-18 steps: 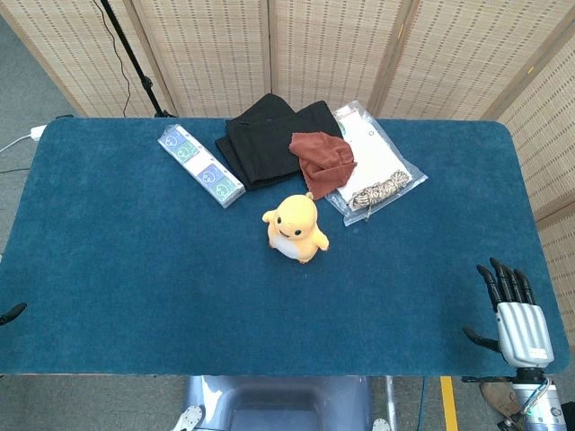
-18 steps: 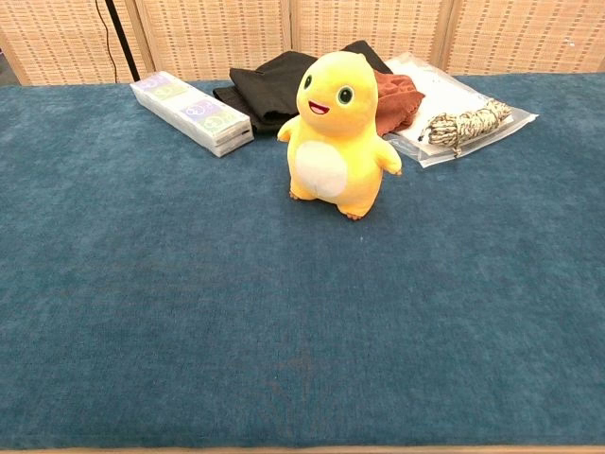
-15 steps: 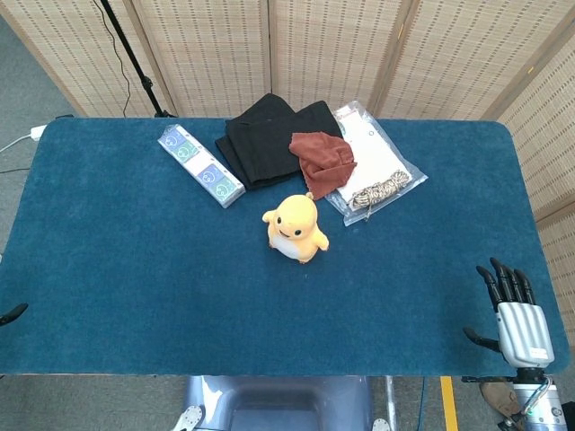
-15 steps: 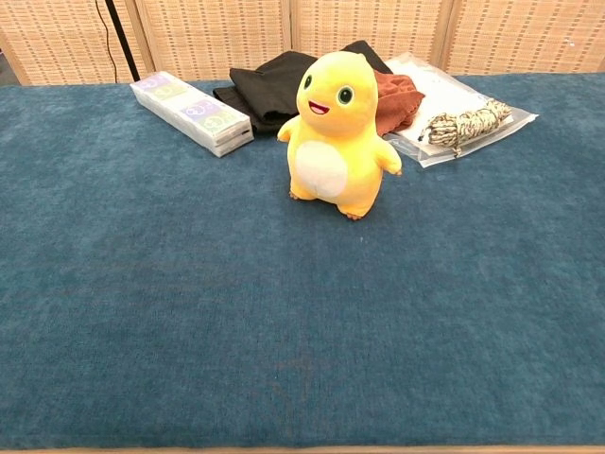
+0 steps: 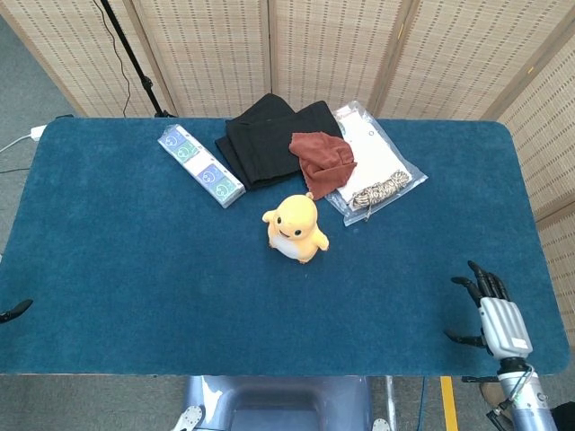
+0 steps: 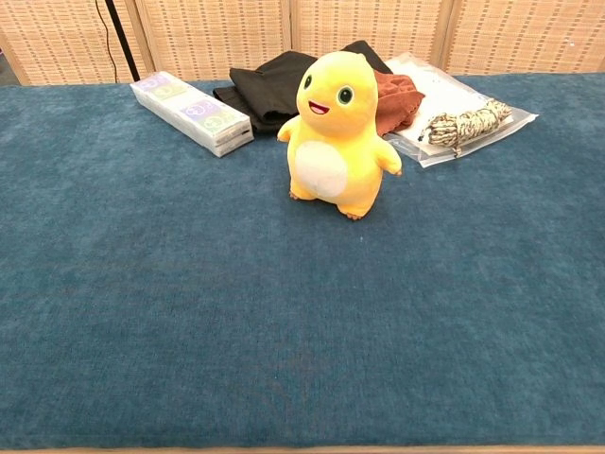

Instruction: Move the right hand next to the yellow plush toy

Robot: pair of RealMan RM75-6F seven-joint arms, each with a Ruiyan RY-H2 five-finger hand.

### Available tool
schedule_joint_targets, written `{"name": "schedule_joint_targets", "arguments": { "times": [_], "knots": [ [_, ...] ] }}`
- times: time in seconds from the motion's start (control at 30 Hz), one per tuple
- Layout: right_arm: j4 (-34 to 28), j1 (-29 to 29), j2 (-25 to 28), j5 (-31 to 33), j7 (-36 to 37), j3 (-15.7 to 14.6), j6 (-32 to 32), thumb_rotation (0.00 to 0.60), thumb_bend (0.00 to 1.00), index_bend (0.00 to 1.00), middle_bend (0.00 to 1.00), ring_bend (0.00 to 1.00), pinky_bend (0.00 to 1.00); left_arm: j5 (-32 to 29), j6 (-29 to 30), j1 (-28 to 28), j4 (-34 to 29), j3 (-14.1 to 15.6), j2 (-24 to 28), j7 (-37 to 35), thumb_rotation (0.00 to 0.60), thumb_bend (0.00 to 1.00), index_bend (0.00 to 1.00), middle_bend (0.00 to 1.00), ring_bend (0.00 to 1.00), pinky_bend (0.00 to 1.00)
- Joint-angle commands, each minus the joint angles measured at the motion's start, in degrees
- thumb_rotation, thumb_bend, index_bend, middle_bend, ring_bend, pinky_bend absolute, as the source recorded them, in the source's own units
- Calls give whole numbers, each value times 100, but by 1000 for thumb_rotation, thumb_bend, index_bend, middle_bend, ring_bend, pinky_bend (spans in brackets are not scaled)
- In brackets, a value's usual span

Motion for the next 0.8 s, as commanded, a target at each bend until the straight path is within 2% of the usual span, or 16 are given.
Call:
{"name": "schedule_joint_targets", "arguments": {
  "times": [0.03, 0.17, 0.3, 0.37, 0.47, 0.67, 0.8],
  "knots": [
    [-50, 420, -200, 392, 292, 305, -515, 600, 0, 309, 0, 0, 0, -3, -57, -49, 41, -23, 70, -86, 600, 0, 0, 0, 0, 0],
    [108, 696, -692, 859, 35, 601, -664, 600, 0, 350, 0, 0, 0, -70, -84, -42, -21, -13, 100, -7, 600, 0, 0, 0, 0, 0],
    [201, 1149, -1145, 1757, 169, 1025, -1303, 600, 7, 349, 0, 0, 0, -171, -140, -40, -57, -1, 105, 137, 600, 0, 0, 0, 0, 0],
    [280, 1320, -1288, 2069, 137, 1159, -1478, 600, 99, 342, 0, 0, 0, -196, -158, -40, -62, 9, 94, 200, 600, 0, 0, 0, 0, 0],
    [342, 1443, -1453, 2307, 38, 1207, -1544, 600, 245, 336, 0, 0, 0, -232, -185, -44, -75, 14, 85, 260, 600, 0, 0, 0, 0, 0],
    [480, 1705, -1801, 2574, -189, 1269, -1574, 600, 336, 335, 0, 0, 0, -249, -199, -40, -116, 34, 77, 362, 600, 0, 0, 0, 0, 0],
    [496, 1853, -1949, 2757, -263, 1375, -1586, 600, 340, 333, 0, 0, 0, -261, -188, -31, -111, 40, 64, 406, 600, 0, 0, 0, 0, 0]
  ]
}}
